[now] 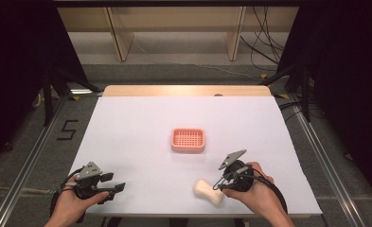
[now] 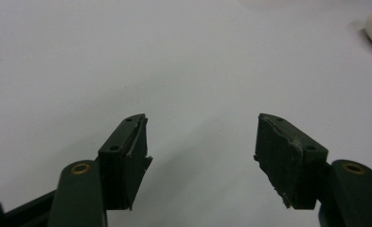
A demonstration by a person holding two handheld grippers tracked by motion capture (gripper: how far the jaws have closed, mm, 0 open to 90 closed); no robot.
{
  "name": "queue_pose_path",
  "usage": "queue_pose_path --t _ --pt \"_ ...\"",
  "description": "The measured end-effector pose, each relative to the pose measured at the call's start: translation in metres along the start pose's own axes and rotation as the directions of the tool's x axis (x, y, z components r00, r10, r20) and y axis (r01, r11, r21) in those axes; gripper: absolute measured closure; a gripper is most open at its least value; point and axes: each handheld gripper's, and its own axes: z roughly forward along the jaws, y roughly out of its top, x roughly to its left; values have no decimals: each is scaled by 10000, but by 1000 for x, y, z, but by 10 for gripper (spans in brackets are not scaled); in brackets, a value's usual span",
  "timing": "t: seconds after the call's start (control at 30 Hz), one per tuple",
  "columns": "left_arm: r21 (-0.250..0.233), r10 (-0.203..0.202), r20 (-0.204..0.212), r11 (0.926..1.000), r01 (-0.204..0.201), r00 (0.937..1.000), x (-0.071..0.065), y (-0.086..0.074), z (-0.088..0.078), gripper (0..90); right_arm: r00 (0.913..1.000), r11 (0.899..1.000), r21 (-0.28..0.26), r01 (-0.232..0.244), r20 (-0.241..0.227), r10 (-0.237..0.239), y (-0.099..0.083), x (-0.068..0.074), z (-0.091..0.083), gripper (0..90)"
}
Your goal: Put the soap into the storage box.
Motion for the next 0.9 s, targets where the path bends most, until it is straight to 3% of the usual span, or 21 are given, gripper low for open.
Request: queue_pose_path --t 0.1,0.2,0.43,0.53,0.57,0.9 --pt "-29 40 -104 10000 -40 9999 0 -1 1 346 10000 9998 187 60 -64 -59 2 2 1 517" --pt "-31 132 -32 9999 -132 9999 0 0 0 346 9990 9981 443 424 -190 -416 6 4 5 517" --pt "-41 115 13 9999 -115 9999 0 0 0 346 9975 9945 875 571 -471 -531 12 9 8 516" --pt "-52 116 17 9999 -116 9999 0 0 0 346 9931 9873 1183 1057 -628 -988 17 11 11 516" --pt "-52 116 17 9999 -116 9999 0 0 0 346 9949 9893 1216 811 -690 -731 18 13 11 515" --pt "-5 107 64 9999 -107 9999 0 0 0 346 9905 9764 1874 1076 -1047 -891 25 17 16 447"
